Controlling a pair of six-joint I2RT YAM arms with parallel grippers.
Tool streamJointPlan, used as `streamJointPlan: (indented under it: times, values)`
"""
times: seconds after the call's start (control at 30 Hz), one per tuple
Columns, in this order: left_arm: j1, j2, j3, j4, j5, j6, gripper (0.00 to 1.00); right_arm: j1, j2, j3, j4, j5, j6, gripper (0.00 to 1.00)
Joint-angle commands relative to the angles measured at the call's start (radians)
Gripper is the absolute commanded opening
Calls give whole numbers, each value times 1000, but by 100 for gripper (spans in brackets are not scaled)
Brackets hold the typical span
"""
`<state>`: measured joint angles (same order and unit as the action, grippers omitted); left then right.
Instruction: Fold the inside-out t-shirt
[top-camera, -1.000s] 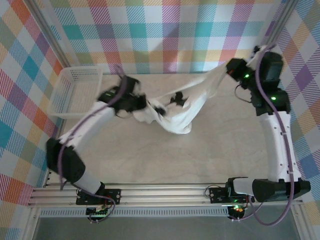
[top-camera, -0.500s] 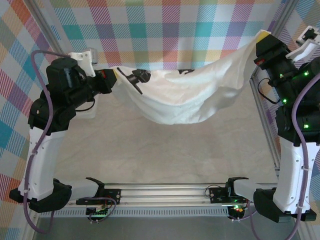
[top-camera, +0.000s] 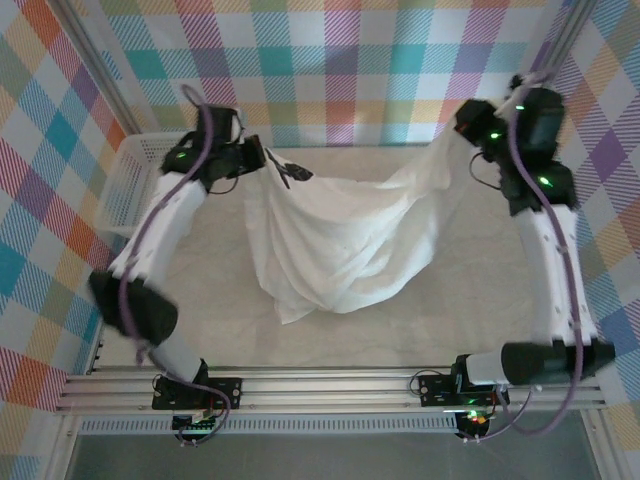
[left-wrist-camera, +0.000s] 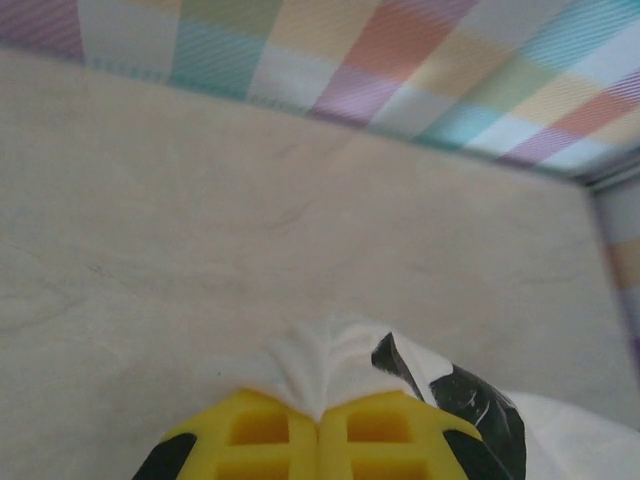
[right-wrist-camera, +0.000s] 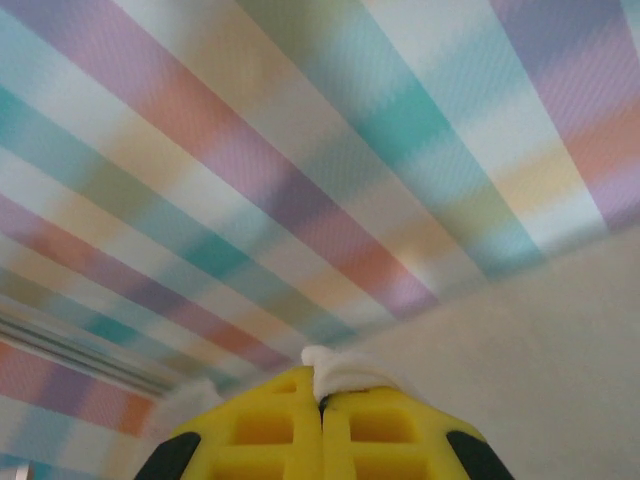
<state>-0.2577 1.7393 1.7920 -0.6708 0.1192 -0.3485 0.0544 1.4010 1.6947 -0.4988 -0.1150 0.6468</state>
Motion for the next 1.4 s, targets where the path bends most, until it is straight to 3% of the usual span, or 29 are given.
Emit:
streamJointPlan:
  times: [0.0,0.07,0.2,0.27,0.4,0.53,0.63,0.73,0.9,1.0,1.2,1.37]
  values:
    - [48,171,41,98,106,-11,18,0,69,-100,-12,-49,-2,0]
    - [54,197,76,98,130,-15,24,-1,93,-134,-21,-45,-17,0]
    - [54,75,-18,57,140,-68,32,-1,95,-208,-16,-34,-27,0]
    - [43,-40,-171,55,148,-124,32,-1,79,-253,9,-38,-22,0]
    - [-26,-362,-632,223,171,-368,33,-1,57,-316,30,-56,-8,0]
    - [-172,-503,-838,226,145,-581,26,-1,52,-336,28,-75,-8,0]
    - [-281,-507,-908,271,101,-693,23,-1,48,-337,20,-75,-16,0]
    - [-335,-426,-933,352,70,-730,19,-1,41,-343,20,-78,-18,0]
    - [-337,-257,-889,383,53,-720,19,-1,26,-349,10,-73,-20,0]
    - [-337,-204,-885,384,39,-739,25,-1,18,-351,5,-66,-22,0]
    - [-337,-165,-912,384,35,-766,32,-2,22,-334,1,-67,-25,0]
    - [-337,-147,-918,481,62,-780,33,-1,30,-331,4,-77,-14,0]
